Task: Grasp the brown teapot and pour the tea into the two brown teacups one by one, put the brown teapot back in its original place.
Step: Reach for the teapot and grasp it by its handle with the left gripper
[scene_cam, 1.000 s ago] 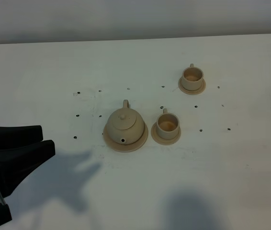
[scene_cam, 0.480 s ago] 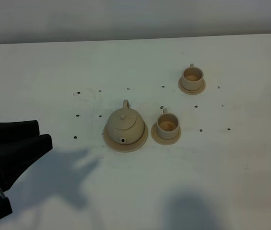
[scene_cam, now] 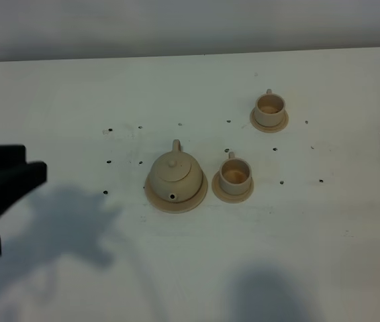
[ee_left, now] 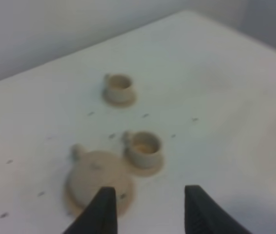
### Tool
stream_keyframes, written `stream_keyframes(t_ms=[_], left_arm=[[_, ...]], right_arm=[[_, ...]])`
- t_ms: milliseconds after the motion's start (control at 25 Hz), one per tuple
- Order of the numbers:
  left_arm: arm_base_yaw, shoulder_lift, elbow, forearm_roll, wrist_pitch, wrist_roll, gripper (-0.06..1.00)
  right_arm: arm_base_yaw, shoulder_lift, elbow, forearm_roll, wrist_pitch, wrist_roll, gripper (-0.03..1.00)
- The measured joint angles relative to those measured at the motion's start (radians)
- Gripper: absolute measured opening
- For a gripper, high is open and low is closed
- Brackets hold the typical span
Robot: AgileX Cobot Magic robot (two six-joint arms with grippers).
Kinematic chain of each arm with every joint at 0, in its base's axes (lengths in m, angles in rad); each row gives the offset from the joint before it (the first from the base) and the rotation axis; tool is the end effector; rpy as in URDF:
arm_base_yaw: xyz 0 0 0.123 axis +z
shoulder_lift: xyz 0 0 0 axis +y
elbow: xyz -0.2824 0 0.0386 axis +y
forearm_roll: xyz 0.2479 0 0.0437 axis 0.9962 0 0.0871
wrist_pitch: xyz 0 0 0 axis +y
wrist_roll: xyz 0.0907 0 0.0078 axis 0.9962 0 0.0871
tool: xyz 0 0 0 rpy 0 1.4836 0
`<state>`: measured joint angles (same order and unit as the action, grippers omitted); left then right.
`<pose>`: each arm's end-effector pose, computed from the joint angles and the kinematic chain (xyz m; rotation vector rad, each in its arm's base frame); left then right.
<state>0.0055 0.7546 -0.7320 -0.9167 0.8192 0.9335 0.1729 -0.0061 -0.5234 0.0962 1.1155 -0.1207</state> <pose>0.1344 -0.0521 0.3462 0.5672 1.9365 -0.5078 -0.0123 0.0058 0.2795 -0.3119 2.0454 0.1475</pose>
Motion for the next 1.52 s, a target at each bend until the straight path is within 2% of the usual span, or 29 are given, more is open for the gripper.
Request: stream_keyframes(t_ms=[120,280,440,680,760,1000,1240,1400,1520], left_arm=[[0.000,0.069,-0.112,0.093,0.051,-0.081,0.31],[0.000,0.180,-0.234,0.155,0.116,-0.122,0.31],[0.000,0.296,-0.326,0.178,0.136,-0.118,0.31],[0.000,0.467,-0.463,0.225,0.144,-0.049,0.31],[0.000,0.504,-0.519,0.242,0.152,-0.016,0.31],[0.000,0.611,-0.683,0.264,0.222,0.219,0.31],[-0.007,0.754,-0.826,0.300,0.281,0.383,0.31],[-0.059,0.854,-0.877,0.317,0.284,0.470,0.31],[-0.130,0.927,-0.885,0.399,0.288,0.508,0.31]], right_arm=[[-0.002,0.000,0.000,0.000,0.000,0.000,0.03],[-0.003,0.000,0.000,0.000,0.000,0.000,0.03],[-0.011,0.000,0.000,0.000,0.000,0.000,0.03],[-0.061,0.000,0.000,0.000,0.000,0.000,0.03],[-0.063,0.000,0.000,0.000,0.000,0.000,0.03],[-0.063,0.000,0.000,0.000,0.000,0.000,0.03],[-0.063,0.000,0.000,0.000,0.000,0.000,0.03],[-0.063,0.000,0.000,0.000,0.000,0.000,0.03],[-0.063,0.000,0.000,0.000,0.000,0.000,0.03]])
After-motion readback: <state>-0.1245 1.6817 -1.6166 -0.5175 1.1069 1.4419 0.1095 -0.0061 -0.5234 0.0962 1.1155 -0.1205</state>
